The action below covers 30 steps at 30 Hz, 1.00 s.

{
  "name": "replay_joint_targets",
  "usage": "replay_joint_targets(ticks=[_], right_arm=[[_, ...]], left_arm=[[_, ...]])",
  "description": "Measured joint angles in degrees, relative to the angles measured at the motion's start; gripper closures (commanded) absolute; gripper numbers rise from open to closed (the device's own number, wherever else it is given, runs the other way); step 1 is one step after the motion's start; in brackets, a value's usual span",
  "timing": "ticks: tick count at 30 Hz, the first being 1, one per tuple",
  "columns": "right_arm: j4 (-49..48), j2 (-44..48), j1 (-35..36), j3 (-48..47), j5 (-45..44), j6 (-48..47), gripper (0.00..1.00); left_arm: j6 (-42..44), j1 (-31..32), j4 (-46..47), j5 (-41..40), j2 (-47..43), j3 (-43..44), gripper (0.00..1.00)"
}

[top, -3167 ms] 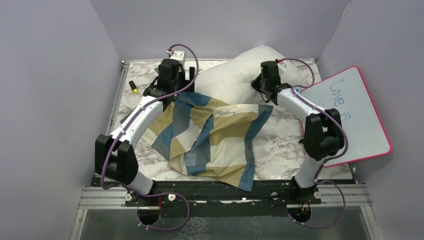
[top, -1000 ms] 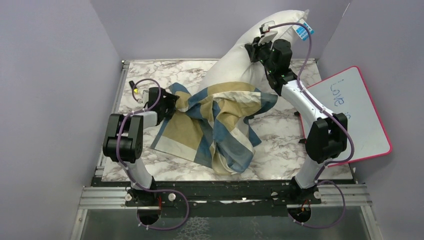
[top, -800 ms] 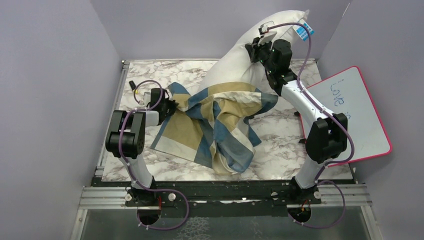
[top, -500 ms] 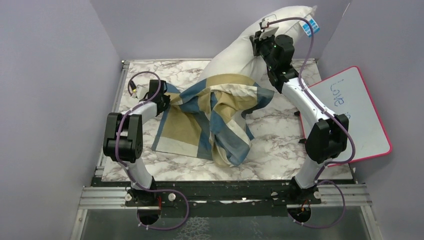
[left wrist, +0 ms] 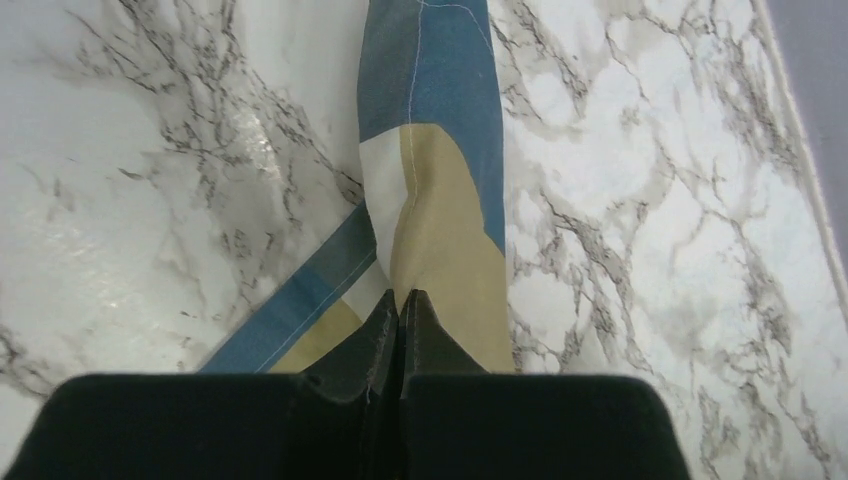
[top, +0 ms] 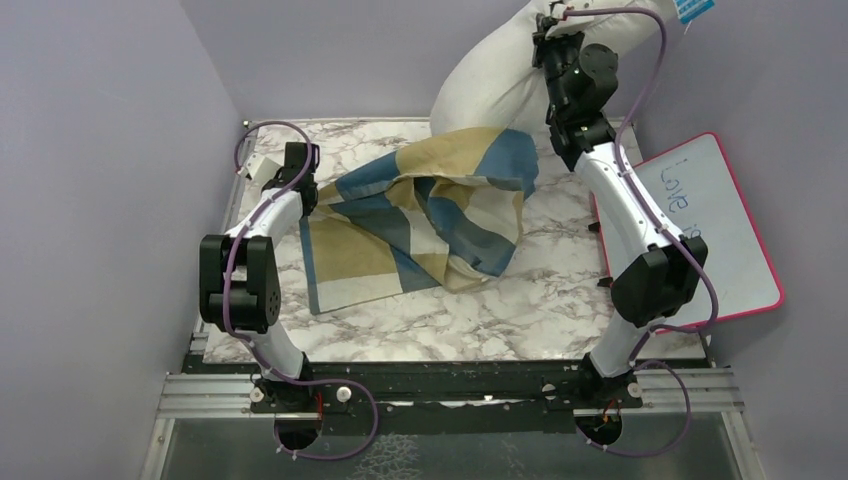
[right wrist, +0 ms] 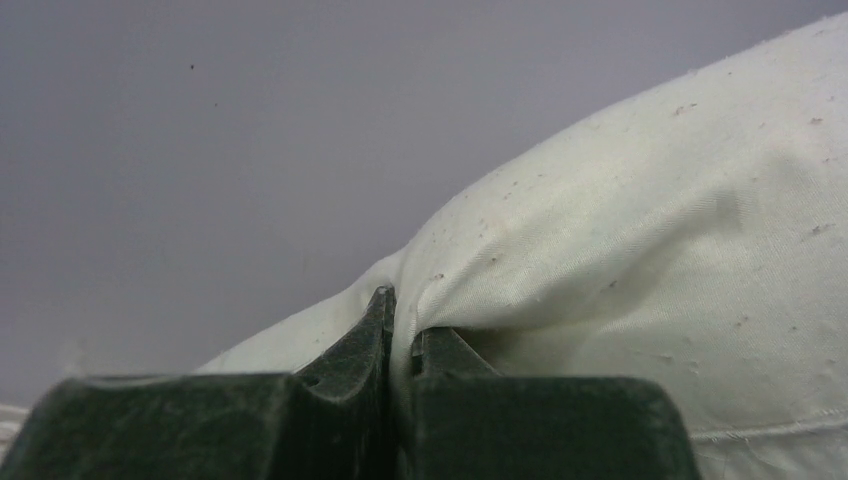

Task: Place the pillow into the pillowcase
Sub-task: Place the pillow at the center of the board.

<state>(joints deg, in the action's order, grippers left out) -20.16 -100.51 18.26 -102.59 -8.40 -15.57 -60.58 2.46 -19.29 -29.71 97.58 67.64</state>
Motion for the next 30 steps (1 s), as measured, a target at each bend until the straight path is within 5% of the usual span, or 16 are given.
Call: replay_joint_targets(ticks=[16, 23, 24, 28, 30], right_arm=[[-2.0, -2.4, 0.0, -12.9, -5.5, -4.0, 1.00], [1.1, -2.1, -0.4, -13.8, 2.3, -1.8, 1.00], [2.4, -2.1, -0.5, -13.8, 4.3, -1.0, 1.00], [8.9, -1.6, -0.5, -13.9, 12.9, 2.3, 1.00], [12.7, -0.7, -0.5, -13.8, 17.2, 3.9, 1.00]], left_arm=[[8.0, -1.4, -2.8, -4.7, 5.9, 5.9, 1.00], [11.3, -1.4, -1.1, -2.4, 10.9, 10.3, 1.00], [11.8, -1.4, -0.9, -1.8, 11.3, 10.8, 0.96], [13.4, -1.4, -0.6, 0.5, 11.4, 11.6, 0.38], [14.4, -1.5, -0.4, 2.5, 11.4, 12.3, 0.28]])
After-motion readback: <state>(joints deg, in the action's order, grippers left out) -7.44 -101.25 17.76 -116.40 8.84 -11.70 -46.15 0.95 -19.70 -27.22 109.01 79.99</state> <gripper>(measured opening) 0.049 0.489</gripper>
